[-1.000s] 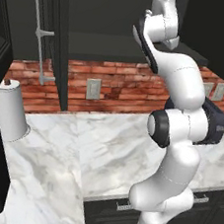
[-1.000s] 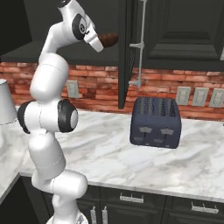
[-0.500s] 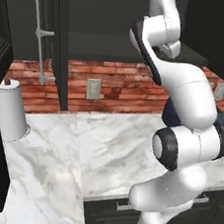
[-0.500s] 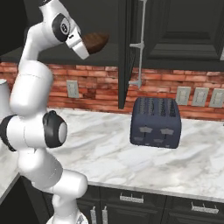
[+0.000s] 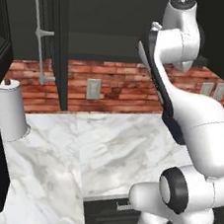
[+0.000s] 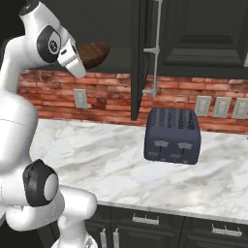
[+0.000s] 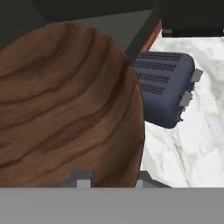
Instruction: Take the smaller bowl and place it next to the appetizer plate on the dining counter , and place the larger bowl next to the plate with cooked food.
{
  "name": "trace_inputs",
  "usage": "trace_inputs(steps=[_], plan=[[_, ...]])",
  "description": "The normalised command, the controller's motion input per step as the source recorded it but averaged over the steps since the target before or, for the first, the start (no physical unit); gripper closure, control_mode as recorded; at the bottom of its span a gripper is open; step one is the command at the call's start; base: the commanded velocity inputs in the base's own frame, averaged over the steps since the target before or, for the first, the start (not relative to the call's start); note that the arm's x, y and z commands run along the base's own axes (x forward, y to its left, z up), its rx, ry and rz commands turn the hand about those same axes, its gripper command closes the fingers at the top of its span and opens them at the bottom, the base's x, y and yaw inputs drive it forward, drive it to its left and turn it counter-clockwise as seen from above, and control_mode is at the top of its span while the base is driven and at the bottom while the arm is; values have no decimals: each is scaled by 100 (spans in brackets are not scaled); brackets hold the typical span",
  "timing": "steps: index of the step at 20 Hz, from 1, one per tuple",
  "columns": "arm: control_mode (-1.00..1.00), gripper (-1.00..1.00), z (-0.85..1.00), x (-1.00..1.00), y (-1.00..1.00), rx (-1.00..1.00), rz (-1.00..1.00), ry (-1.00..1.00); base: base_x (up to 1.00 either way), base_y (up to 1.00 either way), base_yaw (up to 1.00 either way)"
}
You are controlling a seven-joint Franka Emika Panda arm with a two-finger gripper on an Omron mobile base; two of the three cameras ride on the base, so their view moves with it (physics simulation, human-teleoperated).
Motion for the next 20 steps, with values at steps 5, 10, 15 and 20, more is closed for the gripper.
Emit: trace_inputs(steps=[5, 10, 15, 20], plan=[[-100, 100, 8, -100, 0, 9, 33, 6, 0, 0, 0], [-100, 100, -3, -97, 16, 5, 43, 9, 0, 0, 0], [-100, 100, -3, -63, 50, -8, 25, -19, 0, 0, 0], [-100, 100, 15, -47, 22, -12, 2, -15, 0, 0, 0]])
